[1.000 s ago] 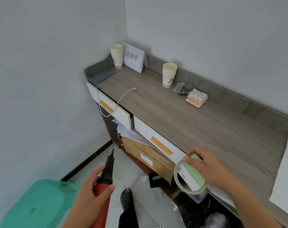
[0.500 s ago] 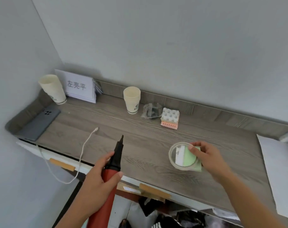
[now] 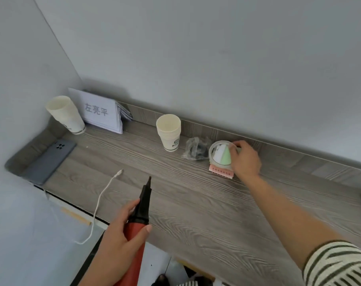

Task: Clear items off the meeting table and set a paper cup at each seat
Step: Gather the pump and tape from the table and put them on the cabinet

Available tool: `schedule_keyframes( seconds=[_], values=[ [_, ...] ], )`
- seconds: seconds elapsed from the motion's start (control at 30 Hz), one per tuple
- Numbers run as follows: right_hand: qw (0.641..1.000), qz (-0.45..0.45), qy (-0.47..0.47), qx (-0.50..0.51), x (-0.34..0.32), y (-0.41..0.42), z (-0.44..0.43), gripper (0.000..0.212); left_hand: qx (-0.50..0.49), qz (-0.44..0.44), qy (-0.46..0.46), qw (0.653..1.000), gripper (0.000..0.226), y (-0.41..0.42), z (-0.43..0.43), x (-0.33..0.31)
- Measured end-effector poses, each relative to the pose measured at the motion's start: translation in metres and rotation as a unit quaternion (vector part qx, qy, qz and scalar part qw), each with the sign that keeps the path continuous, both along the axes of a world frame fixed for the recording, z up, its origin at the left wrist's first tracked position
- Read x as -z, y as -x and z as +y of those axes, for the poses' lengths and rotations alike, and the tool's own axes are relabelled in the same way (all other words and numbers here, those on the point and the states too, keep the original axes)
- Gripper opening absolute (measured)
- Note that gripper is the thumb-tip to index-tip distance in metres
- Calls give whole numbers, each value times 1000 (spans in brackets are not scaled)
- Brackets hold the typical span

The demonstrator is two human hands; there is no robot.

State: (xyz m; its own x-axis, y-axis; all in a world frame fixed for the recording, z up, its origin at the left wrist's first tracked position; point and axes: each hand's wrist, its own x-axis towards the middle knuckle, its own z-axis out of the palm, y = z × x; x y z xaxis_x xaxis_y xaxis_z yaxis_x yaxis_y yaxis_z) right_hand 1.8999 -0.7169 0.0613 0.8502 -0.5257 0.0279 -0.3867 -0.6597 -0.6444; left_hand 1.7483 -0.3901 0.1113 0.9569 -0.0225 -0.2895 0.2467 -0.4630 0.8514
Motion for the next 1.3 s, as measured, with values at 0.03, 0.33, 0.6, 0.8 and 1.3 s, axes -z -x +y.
schedule_keyframes(
  seconds=[0.03, 0.33, 0.6, 0.8, 1.3],
  values=[
    [1000, -13, 24, 5, 4, 4, 2, 26, -4, 2, -3, 1000, 56, 2, -3, 1],
    [997, -55, 36, 36, -12, 40, -64, 28, 22, 3, -8, 1000, 61, -18, -25, -4],
    [996, 63, 16, 59, 5, 49, -82, 43, 115, -53, 14, 992, 56, -58, -72, -23],
    [981, 11, -181, -63, -58, 111, -36, 30, 92, -61, 137, 984, 63, -81, -129, -45],
    [988, -26, -150, 41, -41, 156, -80, 46, 261, -90, 140, 951, 35, -101, -226, -32]
  ],
)
